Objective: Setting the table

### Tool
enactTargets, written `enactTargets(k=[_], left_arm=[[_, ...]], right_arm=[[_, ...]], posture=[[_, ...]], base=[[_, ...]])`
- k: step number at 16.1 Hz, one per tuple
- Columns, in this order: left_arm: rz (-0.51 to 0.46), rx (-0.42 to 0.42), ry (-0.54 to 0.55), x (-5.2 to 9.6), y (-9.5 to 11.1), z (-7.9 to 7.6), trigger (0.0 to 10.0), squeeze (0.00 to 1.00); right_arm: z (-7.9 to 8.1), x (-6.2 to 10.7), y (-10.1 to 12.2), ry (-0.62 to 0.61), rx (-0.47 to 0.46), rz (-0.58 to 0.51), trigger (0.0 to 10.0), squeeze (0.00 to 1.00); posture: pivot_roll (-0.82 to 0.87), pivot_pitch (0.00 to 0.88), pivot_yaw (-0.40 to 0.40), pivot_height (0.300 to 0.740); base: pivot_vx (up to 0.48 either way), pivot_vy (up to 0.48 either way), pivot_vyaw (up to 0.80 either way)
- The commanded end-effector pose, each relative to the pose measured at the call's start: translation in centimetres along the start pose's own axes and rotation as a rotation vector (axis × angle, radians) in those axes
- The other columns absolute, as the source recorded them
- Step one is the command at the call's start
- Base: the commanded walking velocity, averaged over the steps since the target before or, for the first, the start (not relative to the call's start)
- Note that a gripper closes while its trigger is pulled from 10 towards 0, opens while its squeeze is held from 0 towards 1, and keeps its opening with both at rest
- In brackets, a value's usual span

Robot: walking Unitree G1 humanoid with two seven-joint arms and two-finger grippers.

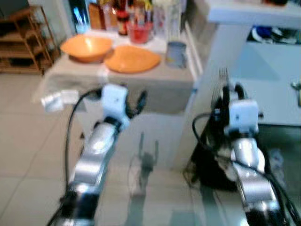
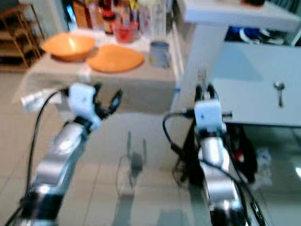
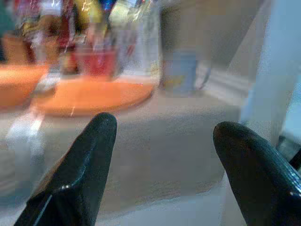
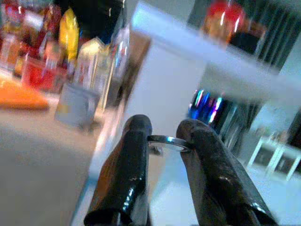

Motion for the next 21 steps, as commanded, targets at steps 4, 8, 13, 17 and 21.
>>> enactTargets(k=[4, 8, 13, 17, 21], left_arm=[[0.123, 0.015, 0.039, 2.7, -3.3, 1.0, 10.0, 0.0], [0.18, 0.074, 0.045, 4.7, -5.2, 2.0, 10.0, 0.0], [0.204, 0.044, 0.03, 3.9, -5.8, 1.3, 10.0, 0.0], [0.208, 0.046, 0.012, 4.0, -6.0, 0.9, 10.0, 0.0], [0.186, 0.035, 0.012, 2.8, -5.2, 0.5, 10.0, 0.0]], right_arm=[[-1.4, 3.4, -2.3, 0.0, -0.015, 0.1, 0.0, 0.0], [-1.5, 5.7, -4.1, 0.012, -0.035, 0.181, 0.0, 0.0], [-1.1, 6.3, -4.0, 0.038, -0.022, 0.177, 0.0, 0.0], [-1.5, 6.4, -4.8, 0.029, -0.025, 0.199, 0.0, 0.0], [-0.8, 6.2, -5.3, 0.06, -0.031, 0.201, 0.0, 0.0]], posture=[[0.03, 0.0, -0.007, 0.74], [0.02, 0.003, -0.002, 0.74], [0.0, 0.0, -0.002, 0.74], [0.0, 0.0, 0.002, 0.74], [0.01, 0.0, -0.001, 0.74]], base=[[0.0, -0.48, 0.0], [0.0, -0.48, 0.0], [0.0, -0.48, 0.0], [0.0, -0.472, 0.0], [0.0, -0.472, 0.0]])
Point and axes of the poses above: a point about 5 cm out from each wrist's last joint towards the gripper, its own x axis pointing back from the gripper into the wrist, its own y axis along the axis of the wrist's last joint, z = x × y, the point moved 5 cm from there along -x, pointing out of the wrist towards the gripper, and after that the axes turned 1 degree about -x, right-handed, at the moved point
